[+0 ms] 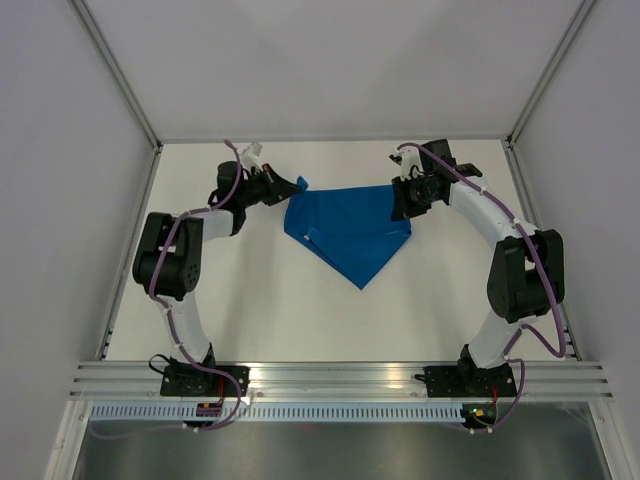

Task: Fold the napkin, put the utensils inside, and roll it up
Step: Fold the napkin

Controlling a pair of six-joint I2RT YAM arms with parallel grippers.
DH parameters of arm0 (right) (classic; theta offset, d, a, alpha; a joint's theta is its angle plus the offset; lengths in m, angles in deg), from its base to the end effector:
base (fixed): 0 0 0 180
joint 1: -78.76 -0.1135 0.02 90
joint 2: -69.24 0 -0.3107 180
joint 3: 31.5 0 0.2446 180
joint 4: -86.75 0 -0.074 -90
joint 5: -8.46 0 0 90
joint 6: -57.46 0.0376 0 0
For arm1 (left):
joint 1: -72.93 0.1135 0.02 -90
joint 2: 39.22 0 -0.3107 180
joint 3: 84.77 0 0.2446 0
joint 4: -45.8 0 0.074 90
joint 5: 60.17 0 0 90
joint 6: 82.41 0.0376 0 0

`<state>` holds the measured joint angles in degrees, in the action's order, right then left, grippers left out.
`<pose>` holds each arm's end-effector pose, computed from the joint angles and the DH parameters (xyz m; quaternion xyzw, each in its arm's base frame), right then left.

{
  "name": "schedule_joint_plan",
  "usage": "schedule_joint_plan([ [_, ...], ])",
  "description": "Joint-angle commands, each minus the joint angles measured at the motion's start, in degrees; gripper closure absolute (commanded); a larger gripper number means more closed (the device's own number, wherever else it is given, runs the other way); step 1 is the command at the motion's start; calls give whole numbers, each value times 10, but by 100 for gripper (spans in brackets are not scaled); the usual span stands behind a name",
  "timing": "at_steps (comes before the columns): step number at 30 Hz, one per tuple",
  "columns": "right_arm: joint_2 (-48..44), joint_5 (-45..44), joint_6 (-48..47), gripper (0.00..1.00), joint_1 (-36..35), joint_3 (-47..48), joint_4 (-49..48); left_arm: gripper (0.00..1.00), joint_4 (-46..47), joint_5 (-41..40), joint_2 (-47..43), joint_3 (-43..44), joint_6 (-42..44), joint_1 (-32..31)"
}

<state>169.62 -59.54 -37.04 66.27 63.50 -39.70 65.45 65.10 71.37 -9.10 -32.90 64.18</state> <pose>0.3637 0.0950 0.3029 -0.1903 0.9278 0.2017 0.2495 0.4225 -0.0870 0.2368 -0.0303 0.7788 -0.4598 0.4255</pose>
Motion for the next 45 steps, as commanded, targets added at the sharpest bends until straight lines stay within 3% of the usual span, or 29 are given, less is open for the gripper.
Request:
schedule_joint_plan([
  [1, 7, -17, -3, 80, -3, 23, 5, 97, 28, 130, 18, 13, 66, -58],
  [10, 10, -21, -3, 81, -5, 22, 5, 97, -17, 187, 43, 15, 144, -138],
  [23, 18, -31, -7, 81, -11, 23, 6, 98, -181, 195, 48, 39, 279, -180],
  [39, 25, -42, -10, 81, -21, 23, 5, 98, -247, 158, 66, 40, 329, -229],
  [43, 28, -44, -11, 81, -23, 22, 6, 92, -248, 145, 67, 39, 327, -236],
  [45, 30, -45, -11, 81, -25, 23, 5, 83, -247, 142, 66, 38, 327, -240],
])
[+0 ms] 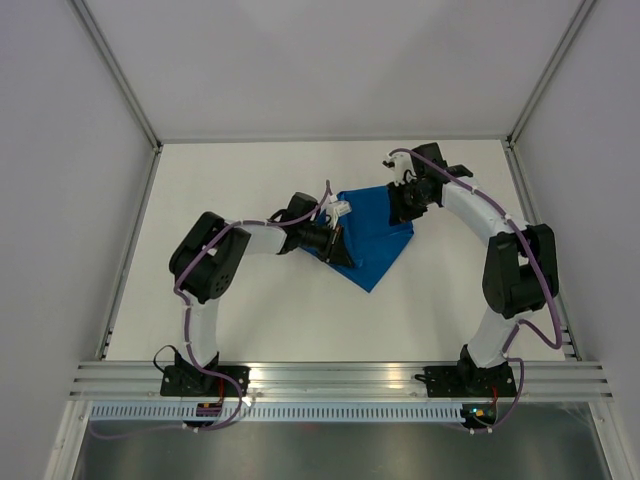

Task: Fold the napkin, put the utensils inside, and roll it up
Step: Fold the napkin

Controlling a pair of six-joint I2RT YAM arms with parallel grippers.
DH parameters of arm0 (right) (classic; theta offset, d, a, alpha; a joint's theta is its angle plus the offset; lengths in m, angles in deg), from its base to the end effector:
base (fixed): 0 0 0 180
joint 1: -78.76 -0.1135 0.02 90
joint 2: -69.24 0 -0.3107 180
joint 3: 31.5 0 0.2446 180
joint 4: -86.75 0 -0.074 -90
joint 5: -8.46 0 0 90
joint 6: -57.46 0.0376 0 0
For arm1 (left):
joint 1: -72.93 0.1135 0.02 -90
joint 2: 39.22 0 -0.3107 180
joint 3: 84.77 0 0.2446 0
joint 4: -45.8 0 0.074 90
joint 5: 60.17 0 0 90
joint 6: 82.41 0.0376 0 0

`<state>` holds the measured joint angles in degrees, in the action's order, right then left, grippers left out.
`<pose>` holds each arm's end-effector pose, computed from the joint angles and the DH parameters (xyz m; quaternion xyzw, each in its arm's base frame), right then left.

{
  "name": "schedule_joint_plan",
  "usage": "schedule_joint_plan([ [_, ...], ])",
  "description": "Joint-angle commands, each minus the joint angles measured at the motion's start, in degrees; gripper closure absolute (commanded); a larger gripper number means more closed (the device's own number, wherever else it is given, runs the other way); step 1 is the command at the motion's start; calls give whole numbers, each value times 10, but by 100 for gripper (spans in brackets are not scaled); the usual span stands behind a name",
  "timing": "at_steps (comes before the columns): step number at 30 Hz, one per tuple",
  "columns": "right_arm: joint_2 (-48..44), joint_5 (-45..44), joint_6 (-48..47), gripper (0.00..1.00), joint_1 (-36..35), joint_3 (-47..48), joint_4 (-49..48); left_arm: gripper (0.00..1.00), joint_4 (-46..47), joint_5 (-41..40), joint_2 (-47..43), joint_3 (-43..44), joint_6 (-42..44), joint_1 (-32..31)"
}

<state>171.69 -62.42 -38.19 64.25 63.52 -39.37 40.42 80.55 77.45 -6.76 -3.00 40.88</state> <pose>0.3668 0.1077 0.2892 -0.2077 0.9334 0.1793 0.2312 0.3412 -0.2480 0.1704 0.3192 0.7862 -0.4956 0.1853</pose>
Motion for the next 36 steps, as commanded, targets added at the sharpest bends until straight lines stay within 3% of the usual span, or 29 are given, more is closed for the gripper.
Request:
schedule_joint_plan([
  [1, 8, -17, -1, 81, -5, 22, 2, 79, 2, -21, 5, 14, 27, -8],
  [7, 11, -22, -2, 81, -8, 22, 3, 58, 12, -44, -1, 13, 18, -18],
  [12, 14, -35, -2, 81, -8, 21, 1, 51, 18, -51, -12, 18, 13, -27],
  [20, 13, -75, 8, 82, -7, 22, 3, 51, 44, -76, -61, 18, -10, -31],
  [26, -2, -117, -4, 82, -7, -34, 5, 51, 64, -193, -130, 27, -88, 51],
  [27, -5, -122, -7, 83, -7, -43, 4, 52, 55, -241, -134, 28, -110, 63],
  [31, -14, -130, -8, 84, -7, -89, -3, 62, -14, -338, -108, 63, -140, 115],
  [36, -22, -159, -1, 85, -7, -123, -20, 69, -83, -384, -29, 132, -143, 135],
])
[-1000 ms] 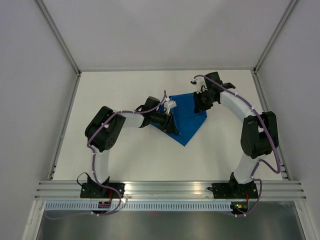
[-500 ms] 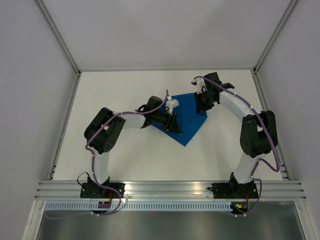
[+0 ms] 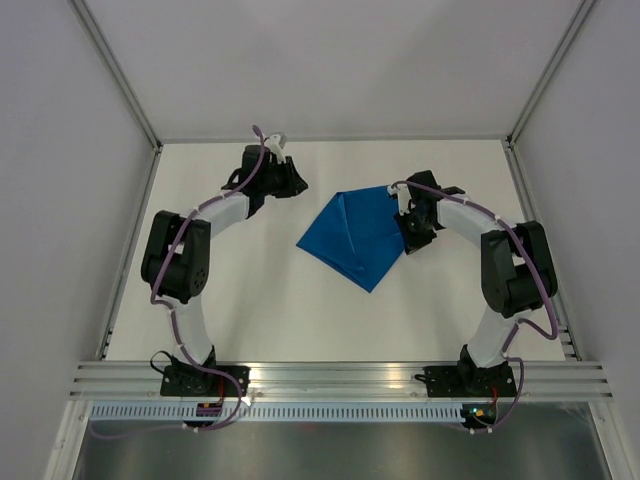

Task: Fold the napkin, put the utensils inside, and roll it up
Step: Fold the napkin

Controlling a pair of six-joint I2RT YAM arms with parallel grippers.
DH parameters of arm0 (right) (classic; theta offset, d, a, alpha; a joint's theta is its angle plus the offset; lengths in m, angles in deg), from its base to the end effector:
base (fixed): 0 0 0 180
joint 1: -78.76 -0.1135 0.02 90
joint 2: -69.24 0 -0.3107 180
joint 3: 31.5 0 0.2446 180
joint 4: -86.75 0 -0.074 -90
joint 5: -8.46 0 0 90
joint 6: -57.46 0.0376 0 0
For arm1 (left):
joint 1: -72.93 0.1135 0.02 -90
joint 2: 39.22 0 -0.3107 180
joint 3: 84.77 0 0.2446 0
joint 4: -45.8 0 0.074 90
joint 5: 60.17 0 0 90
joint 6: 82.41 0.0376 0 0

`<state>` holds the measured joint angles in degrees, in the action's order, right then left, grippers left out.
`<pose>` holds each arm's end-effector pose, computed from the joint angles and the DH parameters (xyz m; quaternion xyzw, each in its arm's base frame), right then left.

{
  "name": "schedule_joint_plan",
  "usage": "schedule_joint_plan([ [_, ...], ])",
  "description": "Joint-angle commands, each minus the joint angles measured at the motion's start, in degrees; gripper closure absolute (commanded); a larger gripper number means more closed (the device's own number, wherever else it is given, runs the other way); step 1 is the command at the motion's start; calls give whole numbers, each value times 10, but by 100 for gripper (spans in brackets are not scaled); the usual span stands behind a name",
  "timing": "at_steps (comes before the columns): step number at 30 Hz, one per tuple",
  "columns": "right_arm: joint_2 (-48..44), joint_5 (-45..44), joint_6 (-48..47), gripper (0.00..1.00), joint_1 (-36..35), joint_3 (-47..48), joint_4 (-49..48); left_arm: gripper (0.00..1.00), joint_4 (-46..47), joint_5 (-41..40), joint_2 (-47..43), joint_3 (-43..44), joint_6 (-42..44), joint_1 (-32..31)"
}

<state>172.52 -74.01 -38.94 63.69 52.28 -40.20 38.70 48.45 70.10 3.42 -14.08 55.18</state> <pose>0.3418 0.0971 0.2281 -0.1935 0.9672 0.0762 0.1460 0.4226 -0.1479 0.2667 0.0540 0.8492 -0.3015 0.4301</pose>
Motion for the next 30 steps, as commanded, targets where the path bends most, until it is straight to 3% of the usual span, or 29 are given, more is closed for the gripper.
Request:
schedule_joint_plan([
  [1, -30, -44, 6, 85, -1, -21, -14, 70, -67, -62, 55, 35, -32, -8],
  [7, 7, -47, 13, 86, -1, -22, -23, 77, -67, -39, 95, 33, -52, -8],
  [20, 107, -45, 13, 87, -1, 71, -26, 84, 26, -8, 56, -107, -98, -18],
  [30, 155, -50, -1, 87, -1, 138, -26, 87, 99, -35, 23, -204, -143, -57],
])
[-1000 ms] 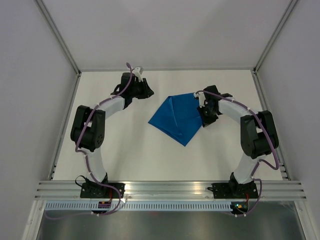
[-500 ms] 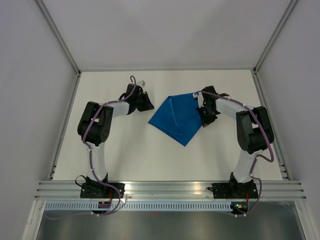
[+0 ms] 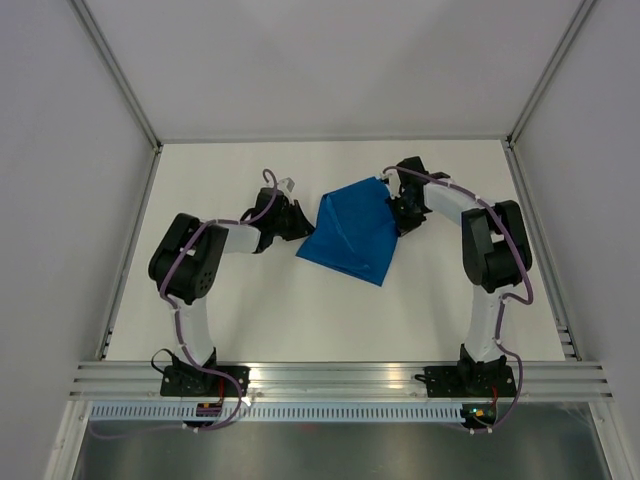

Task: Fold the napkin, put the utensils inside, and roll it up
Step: Fold the napkin, then roll the napkin with the utensil

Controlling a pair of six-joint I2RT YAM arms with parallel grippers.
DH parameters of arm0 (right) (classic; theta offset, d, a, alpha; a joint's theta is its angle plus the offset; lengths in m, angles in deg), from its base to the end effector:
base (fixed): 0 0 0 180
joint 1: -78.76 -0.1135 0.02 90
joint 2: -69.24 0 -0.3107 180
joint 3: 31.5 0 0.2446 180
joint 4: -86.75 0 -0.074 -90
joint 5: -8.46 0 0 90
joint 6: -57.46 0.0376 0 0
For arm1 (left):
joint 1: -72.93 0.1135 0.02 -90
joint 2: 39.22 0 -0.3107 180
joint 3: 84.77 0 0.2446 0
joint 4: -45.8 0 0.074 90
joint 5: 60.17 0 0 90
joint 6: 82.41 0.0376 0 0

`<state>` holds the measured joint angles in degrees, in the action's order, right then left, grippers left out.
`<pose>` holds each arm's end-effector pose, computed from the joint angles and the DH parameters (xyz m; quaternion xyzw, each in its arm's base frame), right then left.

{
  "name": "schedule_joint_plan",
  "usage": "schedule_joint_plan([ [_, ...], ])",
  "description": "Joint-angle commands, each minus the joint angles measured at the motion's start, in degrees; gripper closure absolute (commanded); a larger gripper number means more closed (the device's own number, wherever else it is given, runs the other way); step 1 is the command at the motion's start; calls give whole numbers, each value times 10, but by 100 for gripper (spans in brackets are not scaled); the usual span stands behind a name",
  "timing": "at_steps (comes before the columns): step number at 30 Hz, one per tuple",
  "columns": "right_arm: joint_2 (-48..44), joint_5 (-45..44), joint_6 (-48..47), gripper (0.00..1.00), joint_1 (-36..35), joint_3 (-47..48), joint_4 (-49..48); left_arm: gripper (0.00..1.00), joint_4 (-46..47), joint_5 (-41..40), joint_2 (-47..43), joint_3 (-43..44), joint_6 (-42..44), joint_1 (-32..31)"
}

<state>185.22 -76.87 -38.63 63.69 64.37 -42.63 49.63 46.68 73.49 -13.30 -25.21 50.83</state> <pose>0.4073 0.1128 0.2035 -0.1876 0.9671 0.0531 0.1636 0.3769 -0.1648 0.1720 -0.0181 0.8890 -0.3186 0.3283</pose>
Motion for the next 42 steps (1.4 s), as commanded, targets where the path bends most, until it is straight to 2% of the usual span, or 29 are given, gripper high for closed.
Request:
schedule_joint_plan([
  [1, 30, -19, -7, 87, -1, 20, -6, 87, 3, -22, -16, -55, -37, -19],
  [9, 49, -9, -4, 87, -2, 60, 0, 86, 47, -44, -62, -134, -67, -23],
  [18, 68, 13, -9, 85, -3, 90, 4, 82, 43, -59, -73, -150, -66, -21],
  [21, 65, -34, -4, 86, -2, 83, 1, 69, 44, -78, -86, -162, -69, -14],
  [26, 6, -64, -21, 77, 13, 55, -14, 53, 26, -75, -125, -159, -56, 17],
  [27, -4, -59, -22, 71, 19, 53, -14, 52, 19, -80, -149, -153, -50, 18],
  [31, -60, 3, -66, 64, 52, 56, 3, 47, -27, -96, -205, -119, -4, 18],
  [33, -81, 31, -123, 60, 63, 60, 8, 46, -47, -101, -228, -102, 10, 18],
  [37, -147, 99, -197, 54, 61, 39, 8, 53, -37, -122, -297, -108, 25, 17],
  [40, -174, 124, -233, 54, 34, 18, 1, 53, -19, -127, -325, -124, 31, 17],
  [42, -189, 135, -272, 53, -11, -15, -11, 53, -45, -131, -352, -121, 39, 17],
])
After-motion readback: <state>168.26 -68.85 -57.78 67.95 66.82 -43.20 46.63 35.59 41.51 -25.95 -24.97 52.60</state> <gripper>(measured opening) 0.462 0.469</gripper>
